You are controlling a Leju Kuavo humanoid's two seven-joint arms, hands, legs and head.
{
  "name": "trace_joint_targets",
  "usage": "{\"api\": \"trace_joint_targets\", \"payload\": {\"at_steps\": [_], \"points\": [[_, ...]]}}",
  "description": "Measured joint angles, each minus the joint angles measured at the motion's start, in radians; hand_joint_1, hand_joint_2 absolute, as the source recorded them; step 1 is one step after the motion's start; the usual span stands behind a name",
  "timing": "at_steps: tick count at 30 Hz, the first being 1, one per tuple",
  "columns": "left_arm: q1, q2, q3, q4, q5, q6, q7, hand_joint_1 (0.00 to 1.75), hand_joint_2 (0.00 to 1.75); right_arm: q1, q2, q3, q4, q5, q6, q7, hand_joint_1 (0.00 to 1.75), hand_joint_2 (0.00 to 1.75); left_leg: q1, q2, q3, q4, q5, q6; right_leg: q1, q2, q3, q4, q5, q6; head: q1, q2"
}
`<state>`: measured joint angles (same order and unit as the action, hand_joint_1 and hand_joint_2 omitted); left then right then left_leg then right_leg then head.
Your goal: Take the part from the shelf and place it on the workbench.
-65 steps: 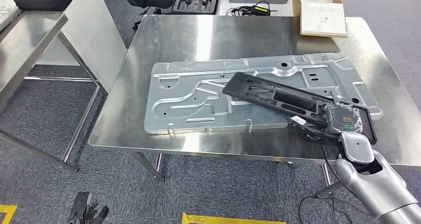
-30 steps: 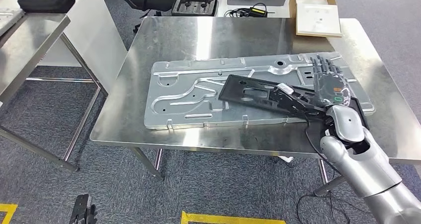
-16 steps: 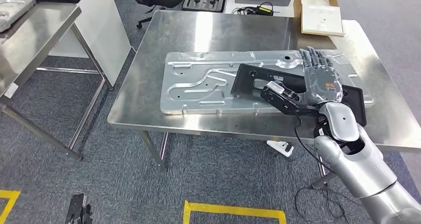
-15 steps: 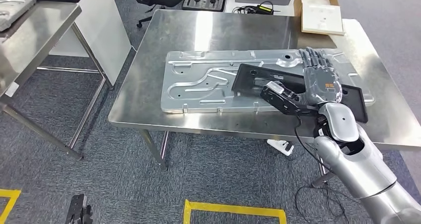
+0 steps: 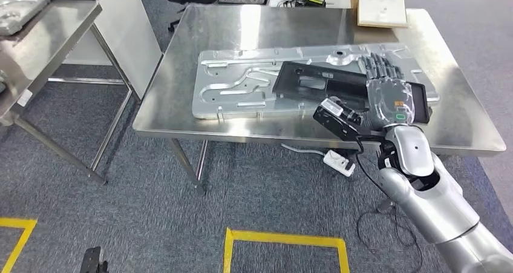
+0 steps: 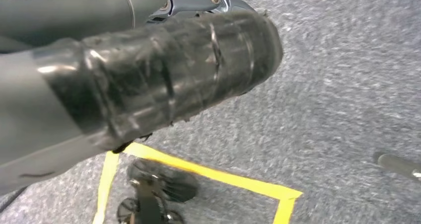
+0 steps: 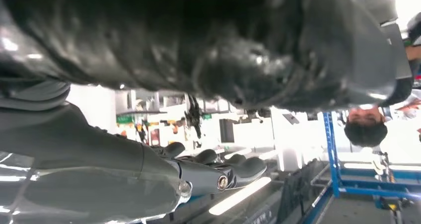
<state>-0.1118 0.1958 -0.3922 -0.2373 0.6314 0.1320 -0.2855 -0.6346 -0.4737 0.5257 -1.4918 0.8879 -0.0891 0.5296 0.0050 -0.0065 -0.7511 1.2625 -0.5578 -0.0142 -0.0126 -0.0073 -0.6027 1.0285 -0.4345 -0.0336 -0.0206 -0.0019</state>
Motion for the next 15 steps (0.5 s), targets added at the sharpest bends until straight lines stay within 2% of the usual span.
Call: {"api": "trace_joint_targets", "payload": {"at_steps": [1,2,3,4,5,6,7,8,9,10,11,12,14,15], "points": [[0.002,0.000,0.000,0.000,0.000,0.001,0.001,0.00,0.00,0.004,0.002,0.000,0.000,-0.004,-0.007,-0.004,0.00,0.00,0.003,0.000,0.007,0.027,0.005,-0.004,-0.001,0.000,-0.016,0.001,0.011,0.002,0.000,0.000],[0.003,0.000,0.001,0.000,0.001,0.002,0.003,0.00,0.00,0.009,0.003,0.000,0.000,-0.008,-0.013,-0.007,0.00,0.00,0.006,0.000,0.028,0.025,0.026,-0.007,-0.003,0.000,-0.032,0.002,0.023,0.005,0.000,0.000],[0.005,0.001,0.001,0.000,0.002,0.003,0.004,0.00,0.00,0.012,0.003,0.000,0.000,-0.011,-0.018,-0.011,0.00,0.00,0.009,0.000,0.065,-0.010,0.053,-0.010,-0.005,0.000,-0.048,0.003,0.034,0.009,0.000,0.000],[0.005,0.001,0.001,0.000,0.003,0.003,0.005,0.00,0.00,0.013,0.004,0.000,0.001,-0.014,-0.023,-0.013,0.00,0.00,0.011,0.000,0.115,-0.069,0.066,-0.012,-0.007,0.000,-0.061,0.005,0.044,0.014,0.000,0.000],[0.004,0.002,0.002,0.000,0.005,0.004,0.006,0.00,0.00,0.012,0.004,0.000,0.001,-0.016,-0.027,-0.015,0.00,0.00,0.010,-0.001,0.169,-0.142,0.063,-0.011,-0.009,0.000,-0.072,0.006,0.053,0.020,0.000,0.000],[0.003,0.003,0.002,0.000,0.006,0.004,0.006,0.00,0.00,0.011,0.004,0.000,0.001,-0.019,-0.031,-0.017,0.00,0.00,0.008,-0.003,0.208,-0.200,0.053,-0.006,-0.009,0.000,-0.078,0.006,0.063,0.027,0.000,0.000],[0.002,0.004,0.003,0.000,0.008,0.004,0.005,0.00,0.00,0.009,0.005,0.000,0.002,-0.023,-0.034,-0.018,0.00,0.00,0.006,-0.005,0.230,-0.239,0.041,0.000,-0.009,0.000,-0.081,0.004,0.073,0.034,0.000,0.000],[0.002,0.004,0.003,0.000,0.008,0.004,0.005,0.00,0.00,0.007,0.005,0.000,0.003,-0.028,-0.036,-0.019,0.00,0.00,0.002,-0.006,0.236,-0.256,0.038,0.009,-0.009,0.000,-0.082,0.001,0.083,0.041,0.000,0.000],[0.003,0.004,0.003,0.000,0.008,0.004,0.005,0.00,0.00,0.005,0.006,0.000,0.004,-0.033,-0.036,-0.019,0.00,0.00,0.003,-0.005,0.229,-0.256,0.046,0.019,-0.010,0.001,-0.083,-0.002,0.090,0.048,-0.001,0.000],[0.003,0.004,0.003,0.000,0.007,0.004,0.005,0.00,0.00,0.004,0.007,0.000,0.006,-0.038,-0.036,-0.019,0.00,0.00,0.003,-0.003,0.224,-0.258,0.055,0.027,-0.010,0.002,-0.087,0.002,0.084,0.052,-0.001,0.000],[0.003,0.003,0.003,0.000,0.007,0.004,0.005,0.00,0.00,0.002,0.007,0.000,0.007,-0.042,-0.036,-0.019,0.00,0.00,0.003,0.000,0.216,-0.260,0.067,0.036,-0.010,0.003,-0.095,0.020,0.059,0.055,0.000,0.000],[0.003,0.003,0.003,0.000,0.006,0.004,0.006,0.00,0.00,0.000,0.007,0.000,0.008,-0.046,-0.035,-0.019,0.00,0.00,0.004,0.002,0.206,-0.262,0.080,0.045,-0.010,0.004,-0.108,0.059,0.015,0.055,0.002,0.000],[0.003,0.003,0.003,0.000,0.003,0.005,0.006,0.00,0.00,-0.003,0.007,0.000,0.009,-0.049,-0.035,-0.019,0.00,0.00,-0.002,0.004,0.179,-0.261,0.102,0.056,-0.008,0.005,-0.136,0.178,-0.089,0.052,0.004,0.000],[0.003,0.002,0.003,0.000,0.001,0.007,0.006,0.00,0.00,-0.003,0.007,0.000,0.010,-0.049,-0.035,-0.019,0.00,0.00,-0.006,0.004,0.164,-0.260,0.114,0.059,-0.006,0.005,-0.143,0.236,-0.116,0.051,0.004,0.000]]}}
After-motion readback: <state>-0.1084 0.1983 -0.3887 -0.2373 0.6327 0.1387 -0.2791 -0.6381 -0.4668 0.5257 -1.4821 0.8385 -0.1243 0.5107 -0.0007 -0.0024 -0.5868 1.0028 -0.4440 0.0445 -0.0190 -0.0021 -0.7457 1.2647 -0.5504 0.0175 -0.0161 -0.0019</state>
